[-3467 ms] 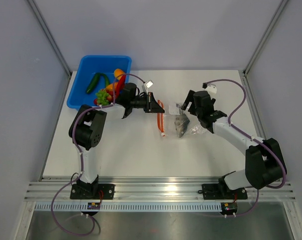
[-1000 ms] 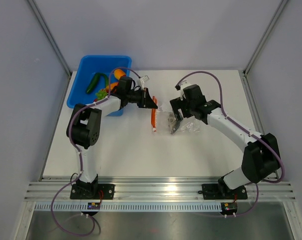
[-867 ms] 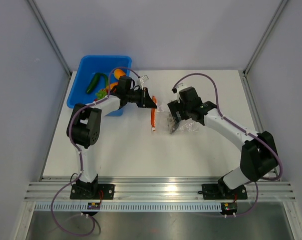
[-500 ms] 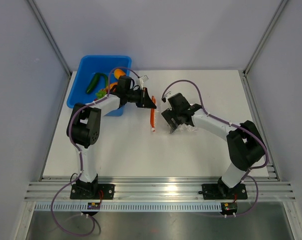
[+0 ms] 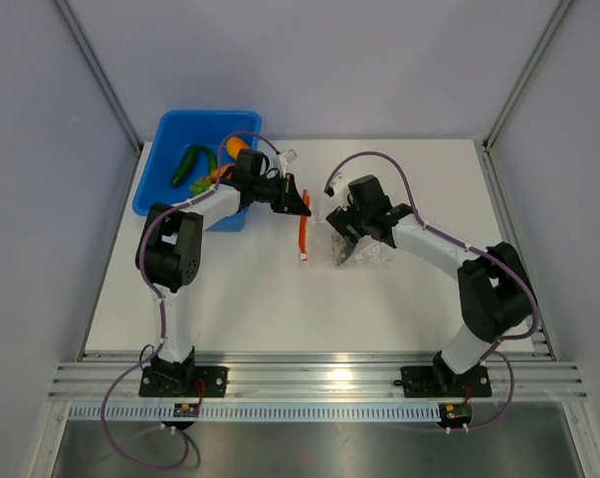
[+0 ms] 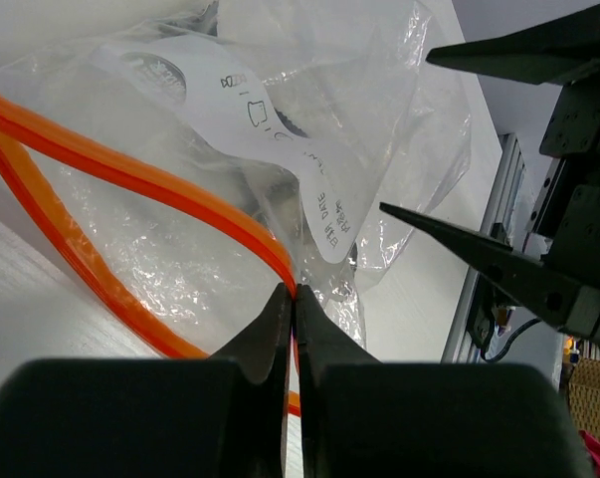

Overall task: Open the zip-top bag and remove the fake food
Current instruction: Pick up the fake fish from the zipper food storage bag.

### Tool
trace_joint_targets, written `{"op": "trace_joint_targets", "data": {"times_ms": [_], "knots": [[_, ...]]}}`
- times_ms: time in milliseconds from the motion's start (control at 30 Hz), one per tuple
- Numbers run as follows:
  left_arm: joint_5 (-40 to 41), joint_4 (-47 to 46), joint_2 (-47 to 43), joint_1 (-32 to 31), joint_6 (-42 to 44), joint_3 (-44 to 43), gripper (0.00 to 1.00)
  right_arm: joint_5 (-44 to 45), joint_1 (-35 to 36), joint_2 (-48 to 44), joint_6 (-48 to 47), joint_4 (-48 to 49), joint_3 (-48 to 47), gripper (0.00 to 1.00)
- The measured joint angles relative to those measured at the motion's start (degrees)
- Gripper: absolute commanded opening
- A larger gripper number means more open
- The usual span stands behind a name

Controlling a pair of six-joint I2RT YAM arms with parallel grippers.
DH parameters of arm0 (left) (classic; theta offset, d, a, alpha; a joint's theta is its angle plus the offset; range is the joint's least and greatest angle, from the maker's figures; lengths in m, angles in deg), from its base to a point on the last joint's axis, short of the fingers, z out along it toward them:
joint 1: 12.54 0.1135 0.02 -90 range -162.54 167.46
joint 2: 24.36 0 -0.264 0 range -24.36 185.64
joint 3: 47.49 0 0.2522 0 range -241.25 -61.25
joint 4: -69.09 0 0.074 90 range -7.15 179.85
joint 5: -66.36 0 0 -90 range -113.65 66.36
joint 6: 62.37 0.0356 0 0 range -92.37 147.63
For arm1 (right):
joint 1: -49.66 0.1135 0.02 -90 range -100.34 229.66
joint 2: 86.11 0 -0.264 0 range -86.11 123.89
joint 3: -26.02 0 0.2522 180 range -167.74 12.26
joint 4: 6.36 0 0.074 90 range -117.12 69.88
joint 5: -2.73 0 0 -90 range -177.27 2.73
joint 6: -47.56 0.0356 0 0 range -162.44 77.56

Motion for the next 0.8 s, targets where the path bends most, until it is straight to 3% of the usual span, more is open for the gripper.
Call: {"op": "trace_joint_targets", "data": {"times_ms": [133,400,533,633,667,733,767,800], "knots": [[0.0,1.1,0.2,0.0,0.5,-0.3,0.02,-4.2,-2.4,0.6,-1.7,0.0,-0.8,0.81],[0.0,1.7,0.2,0.0,0.5,-1.2,0.02,-11.7,-3.1,1.9,-3.0,0.0,-1.4,0.74],[-0.1,1.9,0.2,0.0,0.4,-1.2,0.02,-13.1,-3.1,2.9,-3.4,0.0,-1.9,0.44],[-0.3,1.9,0.2,0.0,0.2,-1.2,0.02,-13.6,-3.1,4.0,-3.2,0.0,-2.5,0.37],[-0.4,1.9,0.2,0.0,0.2,-1.2,0.02,-13.6,-3.1,4.2,-3.3,0.0,-2.7,0.19],[-0.8,2.0,0.2,-0.2,-0.2,-1.2,0.02,-13.7,-3.1,4.6,-3.3,0.0,-2.9,0.01],[-0.9,2.0,0.2,-0.3,-0.2,-1.2,0.04,-13.9,-3.1,4.7,-3.1,0.0,-2.9,0.0],[-1.0,2.0,0.2,-0.4,-0.2,-1.2,0.13,-14.0,-3.1,4.6,-2.8,0.1,-3.0,0.0]]}}
